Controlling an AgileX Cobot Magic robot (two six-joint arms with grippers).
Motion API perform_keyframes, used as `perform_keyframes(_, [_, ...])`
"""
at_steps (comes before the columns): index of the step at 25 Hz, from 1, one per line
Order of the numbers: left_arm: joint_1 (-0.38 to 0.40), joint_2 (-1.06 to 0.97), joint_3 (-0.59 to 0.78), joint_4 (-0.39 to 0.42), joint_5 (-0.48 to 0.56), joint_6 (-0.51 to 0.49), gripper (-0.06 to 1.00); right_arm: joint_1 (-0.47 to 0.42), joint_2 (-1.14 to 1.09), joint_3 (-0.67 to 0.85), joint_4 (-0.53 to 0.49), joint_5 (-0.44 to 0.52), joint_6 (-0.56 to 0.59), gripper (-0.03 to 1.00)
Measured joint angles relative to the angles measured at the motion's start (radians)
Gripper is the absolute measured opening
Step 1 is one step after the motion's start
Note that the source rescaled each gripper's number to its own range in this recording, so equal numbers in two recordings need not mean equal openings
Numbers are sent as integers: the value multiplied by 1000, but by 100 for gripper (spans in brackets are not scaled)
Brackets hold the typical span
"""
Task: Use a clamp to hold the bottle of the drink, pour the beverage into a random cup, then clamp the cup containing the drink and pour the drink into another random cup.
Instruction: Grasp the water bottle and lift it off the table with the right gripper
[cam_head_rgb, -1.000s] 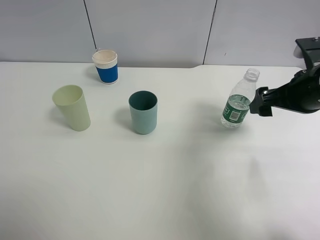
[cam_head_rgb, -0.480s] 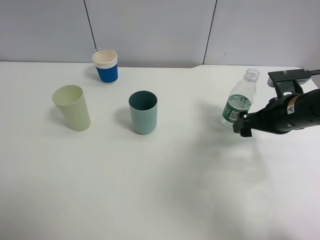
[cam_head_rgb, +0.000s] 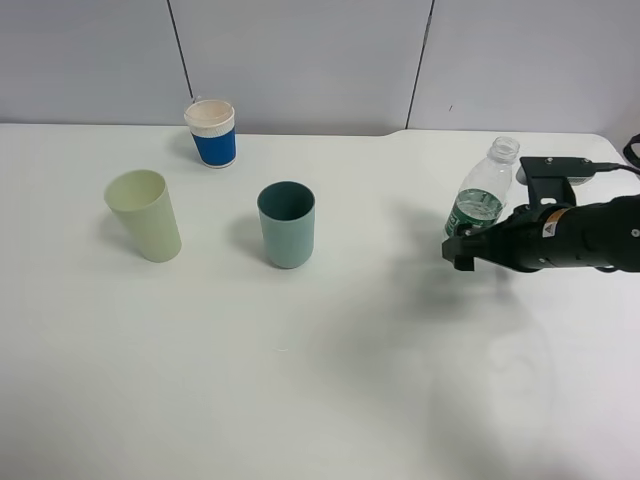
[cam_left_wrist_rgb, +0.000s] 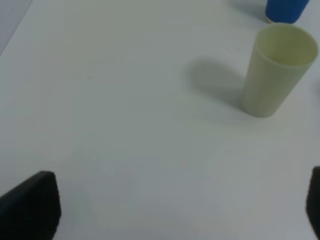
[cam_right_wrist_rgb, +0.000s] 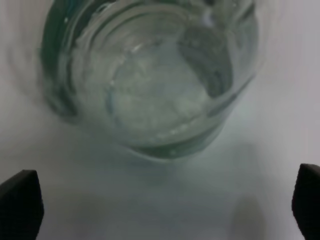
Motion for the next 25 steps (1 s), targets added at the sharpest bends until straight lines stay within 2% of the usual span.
perform_keyframes(4, [0,0,0,0,0,0,100,0,26,2,127,-94,-156,100])
perform_keyframes(8, [0,0,0,0,0,0,100,0,26,2,172,-198,-232,100])
perform_keyframes(14, [0,0,0,0,0,0,100,0,26,3,165,-295,-249,100])
perform_keyframes(25, [0,0,0,0,0,0,100,0,30,3,144,-389,-249,100])
